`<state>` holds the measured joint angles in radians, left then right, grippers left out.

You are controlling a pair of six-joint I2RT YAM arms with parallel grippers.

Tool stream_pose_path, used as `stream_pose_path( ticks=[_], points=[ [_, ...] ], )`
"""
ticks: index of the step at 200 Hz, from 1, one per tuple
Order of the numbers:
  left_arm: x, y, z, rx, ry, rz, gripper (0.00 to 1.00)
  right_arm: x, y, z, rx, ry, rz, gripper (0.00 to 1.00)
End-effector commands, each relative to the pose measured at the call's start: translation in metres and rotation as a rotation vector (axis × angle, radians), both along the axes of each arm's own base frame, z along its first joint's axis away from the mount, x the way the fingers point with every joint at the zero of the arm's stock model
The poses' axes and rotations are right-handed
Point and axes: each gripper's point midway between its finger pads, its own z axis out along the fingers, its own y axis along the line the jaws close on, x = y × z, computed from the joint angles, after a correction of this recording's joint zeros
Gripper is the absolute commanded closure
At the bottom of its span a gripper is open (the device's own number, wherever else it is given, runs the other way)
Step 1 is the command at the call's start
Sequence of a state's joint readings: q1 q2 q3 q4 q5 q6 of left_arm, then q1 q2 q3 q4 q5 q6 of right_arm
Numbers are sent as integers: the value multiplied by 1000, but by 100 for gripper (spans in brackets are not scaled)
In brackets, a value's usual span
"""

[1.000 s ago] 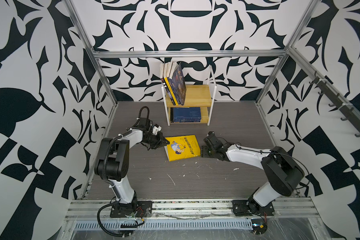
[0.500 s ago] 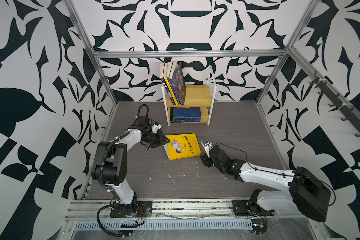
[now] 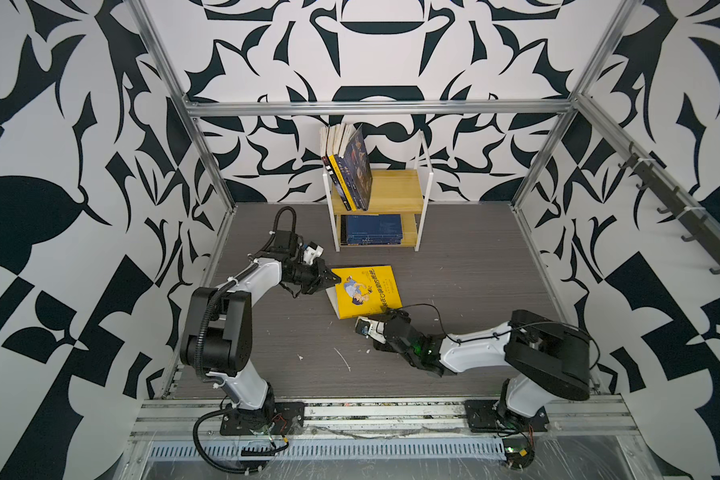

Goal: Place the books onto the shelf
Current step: 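Grasp the yellow paperback's edge with the right gripper and lift it upright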

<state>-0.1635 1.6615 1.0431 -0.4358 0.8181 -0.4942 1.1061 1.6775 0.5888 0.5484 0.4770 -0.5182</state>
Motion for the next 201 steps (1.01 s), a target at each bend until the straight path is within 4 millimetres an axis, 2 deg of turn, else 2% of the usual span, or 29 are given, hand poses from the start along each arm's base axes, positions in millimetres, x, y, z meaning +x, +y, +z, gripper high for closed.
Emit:
stream_pose_path(
  ticks=[1, 47, 87, 92, 105, 114, 121, 124, 130, 145, 152, 175, 201],
  points=[
    [-1, -3, 21, -44, -9, -4, 100, 19, 21, 26, 77, -109, -24, 26],
    [-2, -3, 17, -47, -1, -5, 100, 37, 32, 26, 62, -213, -64, 27],
    [-2, -2, 12, -39, 10, -3, 100, 49, 34, 24, 64, -231, -72, 41],
    [-1, -2, 12, -39, 10, -4, 100, 50, 35, 25, 66, -230, -73, 48],
    [-1, -2, 10, -37, 11, -3, 100, 51, 34, 28, 75, -233, -74, 76],
    [-1, -1, 8, -30, 14, 1, 100, 50, 34, 29, 73, -232, -68, 92],
    [0, 0, 6, -18, 16, 5, 100, 49, 33, 29, 67, -231, -64, 100],
    [0, 0, 6, -14, 16, 5, 100, 49, 32, 29, 64, -231, -65, 100],
    [1, 2, 6, -3, 14, 8, 94, 49, 31, 30, 64, -233, -68, 100],
    [4, 8, 11, 23, -25, 17, 67, 47, 27, 34, 70, -235, -71, 100],
    [6, 12, 12, 40, -45, 24, 59, 46, 25, 34, 70, -234, -72, 100],
    [11, 28, 14, 86, -77, 64, 44, 45, 18, 39, 70, -241, -85, 100],
    [15, 49, 19, 117, -148, 107, 33, 43, 15, 52, 91, -247, -87, 100]
  ],
)
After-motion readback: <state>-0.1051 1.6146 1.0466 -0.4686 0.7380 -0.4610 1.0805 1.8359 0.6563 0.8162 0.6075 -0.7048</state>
